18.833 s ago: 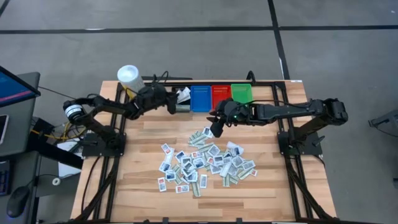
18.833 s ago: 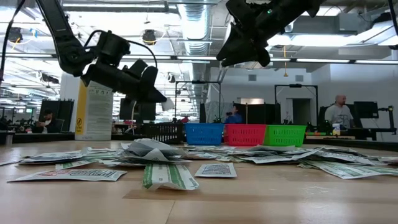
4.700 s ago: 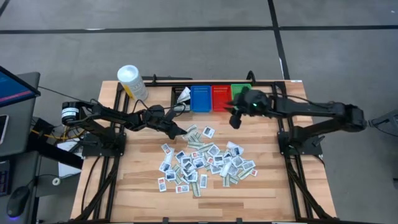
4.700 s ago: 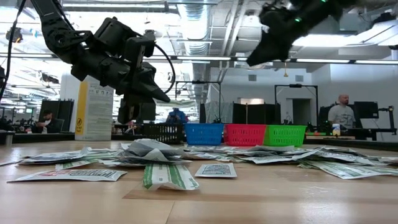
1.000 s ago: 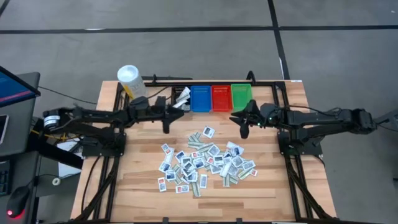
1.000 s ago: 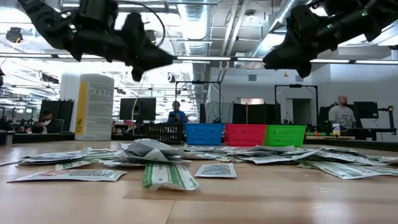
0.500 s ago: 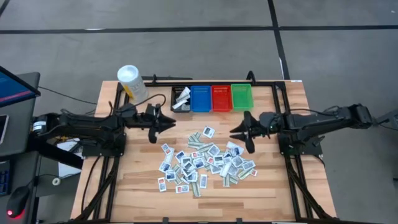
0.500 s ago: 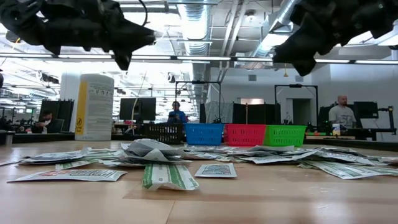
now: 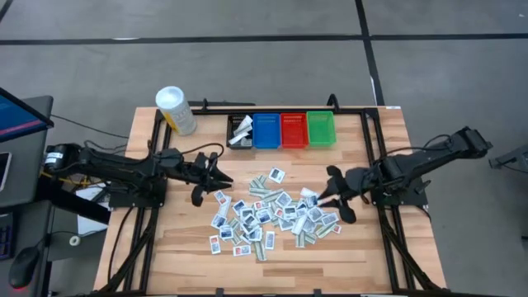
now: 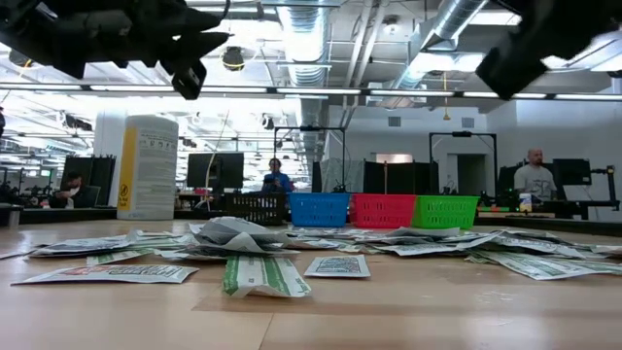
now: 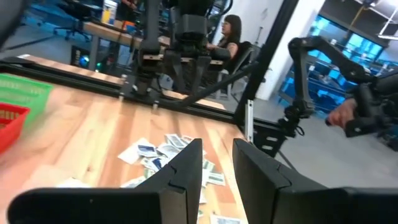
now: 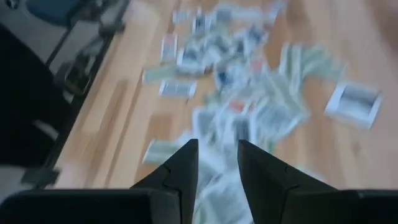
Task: Pick & Place First Aid Supplies
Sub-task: Put the green bandage pack in the black bin
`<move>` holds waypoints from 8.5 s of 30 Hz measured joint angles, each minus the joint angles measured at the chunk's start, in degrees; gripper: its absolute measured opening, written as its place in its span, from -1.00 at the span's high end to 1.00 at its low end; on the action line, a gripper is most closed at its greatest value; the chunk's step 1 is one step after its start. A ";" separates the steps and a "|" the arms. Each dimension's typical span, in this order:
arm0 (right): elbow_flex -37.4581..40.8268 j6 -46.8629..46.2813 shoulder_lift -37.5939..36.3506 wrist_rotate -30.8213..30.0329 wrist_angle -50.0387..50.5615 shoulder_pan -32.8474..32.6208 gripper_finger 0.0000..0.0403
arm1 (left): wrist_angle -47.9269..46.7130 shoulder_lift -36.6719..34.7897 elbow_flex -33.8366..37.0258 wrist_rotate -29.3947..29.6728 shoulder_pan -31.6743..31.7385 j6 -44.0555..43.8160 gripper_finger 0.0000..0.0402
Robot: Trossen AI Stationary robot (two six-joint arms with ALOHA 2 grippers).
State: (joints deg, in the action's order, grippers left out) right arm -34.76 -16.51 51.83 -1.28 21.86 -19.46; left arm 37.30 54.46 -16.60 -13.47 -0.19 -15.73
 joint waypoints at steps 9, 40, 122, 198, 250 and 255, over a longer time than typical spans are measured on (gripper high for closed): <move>-0.04 -10.09 4.40 -0.17 12.30 -7.81 0.47 | 0.00 0.00 0.00 0.19 -3.54 0.61 0.55; -9.25 13.49 39.66 -2.14 5.05 -15.00 0.47 | 2.31 9.88 -0.02 26.42 -23.70 -17.70 0.55; -38.72 37.05 42.49 6.20 -2.00 6.18 1.00 | 7.76 10.23 -0.04 27.39 -23.93 -9.54 0.55; -39.91 15.41 42.56 28.44 -37.35 15.88 1.00 | 15.46 17.53 -13.69 25.48 -18.84 4.98 0.06; -39.89 13.92 42.56 28.25 -32.89 17.53 0.13 | 14.56 17.56 -13.66 24.35 -18.84 4.98 0.97; -39.89 10.43 42.56 28.46 -27.68 19.92 0.04 | 14.53 16.69 -13.62 24.41 -18.56 5.92 0.96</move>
State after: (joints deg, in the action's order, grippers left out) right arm -74.65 -6.08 94.39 27.18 -5.82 0.47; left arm 51.83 71.15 -30.22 10.94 -18.75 -9.81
